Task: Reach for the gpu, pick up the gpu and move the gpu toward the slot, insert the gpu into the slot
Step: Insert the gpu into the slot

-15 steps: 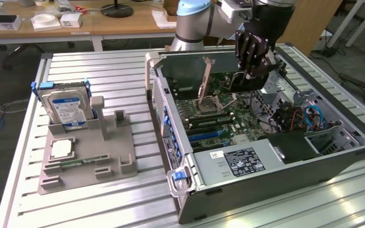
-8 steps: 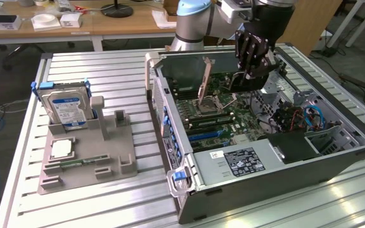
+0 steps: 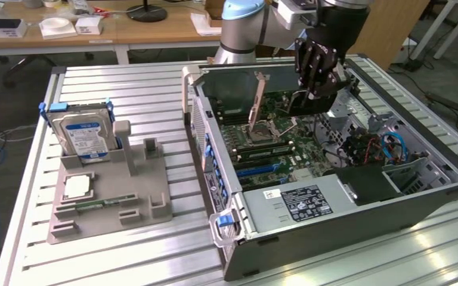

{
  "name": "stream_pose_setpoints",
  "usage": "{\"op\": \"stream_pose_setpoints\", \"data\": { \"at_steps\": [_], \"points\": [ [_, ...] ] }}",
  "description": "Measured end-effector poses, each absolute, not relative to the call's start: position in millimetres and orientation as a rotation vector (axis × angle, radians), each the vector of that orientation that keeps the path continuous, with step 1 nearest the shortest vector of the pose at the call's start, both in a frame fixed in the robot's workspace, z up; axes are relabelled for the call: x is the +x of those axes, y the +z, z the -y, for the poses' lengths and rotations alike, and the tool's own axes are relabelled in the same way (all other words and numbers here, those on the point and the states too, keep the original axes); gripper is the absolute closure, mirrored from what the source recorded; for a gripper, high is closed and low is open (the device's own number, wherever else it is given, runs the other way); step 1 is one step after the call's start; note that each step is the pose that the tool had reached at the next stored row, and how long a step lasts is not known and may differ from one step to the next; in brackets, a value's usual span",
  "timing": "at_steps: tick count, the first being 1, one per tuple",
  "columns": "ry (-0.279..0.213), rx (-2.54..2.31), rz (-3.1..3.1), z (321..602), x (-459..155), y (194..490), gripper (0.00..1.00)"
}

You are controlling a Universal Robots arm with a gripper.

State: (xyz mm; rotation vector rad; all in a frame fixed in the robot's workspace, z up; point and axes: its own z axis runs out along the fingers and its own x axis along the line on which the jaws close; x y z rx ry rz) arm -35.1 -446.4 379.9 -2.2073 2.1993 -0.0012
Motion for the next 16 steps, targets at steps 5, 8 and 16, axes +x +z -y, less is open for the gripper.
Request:
{"op": "stream_pose_setpoints", "data": {
  "at_steps": [5,8,16],
  "points": [
    [-0.001,-2.207,-2.199,446.4,-35.1,379.9,0.74],
    [-0.001,-2.207,-2.199,446.4,-35.1,379.9,0.74],
    [-0.001,-2.207,-2.199,446.4,-35.1,374.3,0.74]
  ]
}}
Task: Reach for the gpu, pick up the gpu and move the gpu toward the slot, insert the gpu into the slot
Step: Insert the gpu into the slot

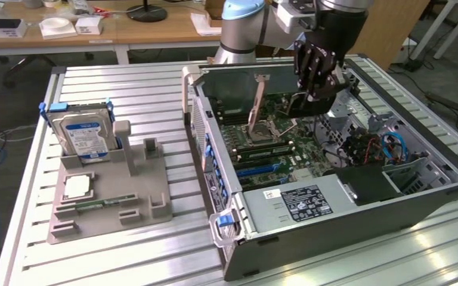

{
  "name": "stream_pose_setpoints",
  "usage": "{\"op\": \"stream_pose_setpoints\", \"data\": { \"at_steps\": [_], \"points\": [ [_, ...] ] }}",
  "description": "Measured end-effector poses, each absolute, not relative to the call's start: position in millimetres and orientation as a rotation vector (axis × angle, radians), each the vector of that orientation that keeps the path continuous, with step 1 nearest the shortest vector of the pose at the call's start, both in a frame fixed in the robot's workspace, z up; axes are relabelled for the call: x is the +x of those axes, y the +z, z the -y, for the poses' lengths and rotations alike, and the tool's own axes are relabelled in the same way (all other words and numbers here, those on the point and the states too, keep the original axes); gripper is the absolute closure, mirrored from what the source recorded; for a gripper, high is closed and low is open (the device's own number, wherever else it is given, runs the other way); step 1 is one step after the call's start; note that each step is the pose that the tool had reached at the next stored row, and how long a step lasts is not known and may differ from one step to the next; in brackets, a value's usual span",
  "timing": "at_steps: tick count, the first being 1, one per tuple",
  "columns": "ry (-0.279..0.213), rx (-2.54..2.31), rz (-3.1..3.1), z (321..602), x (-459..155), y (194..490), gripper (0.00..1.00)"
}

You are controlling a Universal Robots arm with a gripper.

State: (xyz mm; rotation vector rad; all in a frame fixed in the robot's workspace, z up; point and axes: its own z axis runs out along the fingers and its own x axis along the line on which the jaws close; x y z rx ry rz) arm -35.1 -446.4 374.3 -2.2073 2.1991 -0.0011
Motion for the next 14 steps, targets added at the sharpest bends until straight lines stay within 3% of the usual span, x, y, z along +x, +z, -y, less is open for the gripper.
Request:
{"op": "stream_pose_setpoints", "data": {
  "at_steps": [14],
  "points": [
    [-0.001,-2.207,-2.199,447.2,-35.1,348.8,0.74]
  ]
}}
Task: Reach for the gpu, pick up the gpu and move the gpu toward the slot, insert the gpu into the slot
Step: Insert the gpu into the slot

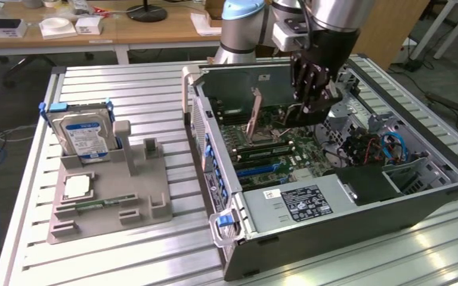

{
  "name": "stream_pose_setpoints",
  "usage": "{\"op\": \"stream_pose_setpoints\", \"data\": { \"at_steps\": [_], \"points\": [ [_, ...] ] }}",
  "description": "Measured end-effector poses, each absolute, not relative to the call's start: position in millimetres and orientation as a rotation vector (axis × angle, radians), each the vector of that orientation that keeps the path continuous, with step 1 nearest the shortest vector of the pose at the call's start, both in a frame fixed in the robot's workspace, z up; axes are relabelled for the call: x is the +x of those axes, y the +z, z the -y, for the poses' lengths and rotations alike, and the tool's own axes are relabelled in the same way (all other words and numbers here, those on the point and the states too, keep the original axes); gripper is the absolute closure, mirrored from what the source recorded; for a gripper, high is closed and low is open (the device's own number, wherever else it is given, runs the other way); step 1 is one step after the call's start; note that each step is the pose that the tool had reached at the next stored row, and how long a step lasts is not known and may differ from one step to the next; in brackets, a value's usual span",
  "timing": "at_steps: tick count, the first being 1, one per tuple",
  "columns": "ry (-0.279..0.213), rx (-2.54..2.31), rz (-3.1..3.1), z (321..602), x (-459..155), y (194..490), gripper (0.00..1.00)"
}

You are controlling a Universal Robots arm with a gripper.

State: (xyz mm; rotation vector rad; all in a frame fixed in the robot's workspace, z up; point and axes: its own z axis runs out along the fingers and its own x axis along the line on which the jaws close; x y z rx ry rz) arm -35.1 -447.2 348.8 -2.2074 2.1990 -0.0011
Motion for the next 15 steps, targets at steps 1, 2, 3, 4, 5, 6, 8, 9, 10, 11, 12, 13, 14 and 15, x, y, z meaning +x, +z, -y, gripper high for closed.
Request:
{"op": "stream_pose_setpoints", "data": {
  "at_steps": [1,2,3,4,5,6,8,9,10,11,12,13,14,15],
  "points": [
    [-0.001,-2.208,-2.198,447.2,-35.1,347.0,0.74],
    [-0.001,-2.209,-2.198,447.2,-35.1,345.1,0.74],
    [-0.001,-2.209,-2.197,447.2,-35.1,343.3,0.74],
    [-0.001,-2.21,-2.197,447.2,-35.0,341.5,0.74],
    [-0.001,-2.21,-2.196,447.3,-34.9,339.6,0.74],
    [-0.001,-2.21,-2.196,447.5,-34.9,337.9,0.74],
    [-0.001,-2.21,-2.196,447.6,-38.3,334.2,0.74],
    [-0.001,-2.21,-2.197,447.6,-38.7,333.5,0.74],
    [-0.001,-2.21,-2.197,447.6,-39.4,333.4,0.74],
    [-0.001,-2.21,-2.197,447.6,-40.1,333.2,0.74],
    [-0.001,-2.21,-2.197,447.7,-40.7,332.9,0.74],
    [-0.001,-2.21,-2.196,447.7,-42.9,332.4,0.74],
    [-0.001,-2.21,-2.196,447.6,-44.4,331.6,0.74],
    [-0.001,-2.21,-2.197,447.6,-45.0,331.2,0.74]
  ]
}}
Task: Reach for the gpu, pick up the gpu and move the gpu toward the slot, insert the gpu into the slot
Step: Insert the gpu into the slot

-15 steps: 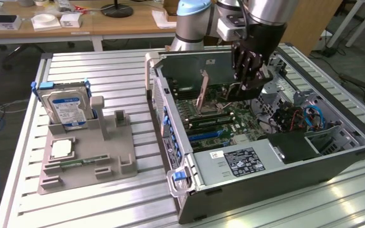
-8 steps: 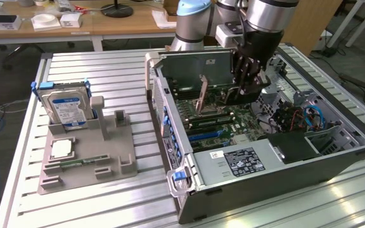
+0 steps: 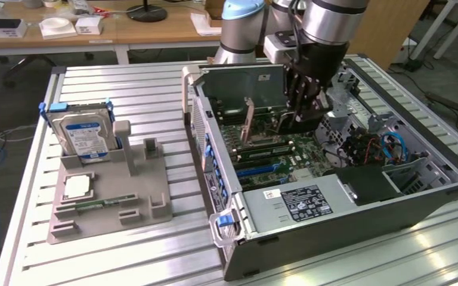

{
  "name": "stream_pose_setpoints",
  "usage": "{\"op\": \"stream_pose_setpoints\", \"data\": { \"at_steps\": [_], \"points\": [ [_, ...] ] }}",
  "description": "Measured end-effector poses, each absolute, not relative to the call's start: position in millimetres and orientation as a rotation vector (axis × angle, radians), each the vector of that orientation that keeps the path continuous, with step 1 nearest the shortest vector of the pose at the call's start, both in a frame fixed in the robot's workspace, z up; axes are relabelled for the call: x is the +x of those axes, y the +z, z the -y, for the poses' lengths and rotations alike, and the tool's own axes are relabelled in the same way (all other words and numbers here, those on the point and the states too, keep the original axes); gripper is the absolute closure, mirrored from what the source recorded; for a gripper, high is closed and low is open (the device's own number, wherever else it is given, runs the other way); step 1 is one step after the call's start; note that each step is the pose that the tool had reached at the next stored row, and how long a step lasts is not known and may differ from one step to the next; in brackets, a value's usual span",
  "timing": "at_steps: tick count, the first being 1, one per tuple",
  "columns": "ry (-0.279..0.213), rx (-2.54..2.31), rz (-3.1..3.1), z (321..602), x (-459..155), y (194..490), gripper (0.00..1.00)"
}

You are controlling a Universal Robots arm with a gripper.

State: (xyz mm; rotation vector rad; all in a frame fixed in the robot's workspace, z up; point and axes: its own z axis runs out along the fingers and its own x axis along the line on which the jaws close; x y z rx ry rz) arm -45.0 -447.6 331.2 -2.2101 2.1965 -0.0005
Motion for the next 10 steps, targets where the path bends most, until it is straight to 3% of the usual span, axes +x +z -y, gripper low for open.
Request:
{"op": "stream_pose_setpoints", "data": {
  "at_steps": [10],
  "points": [
    [0.0,-2.21,-2.197,447.6,-49.9,315.1,0.74]
  ]
}}
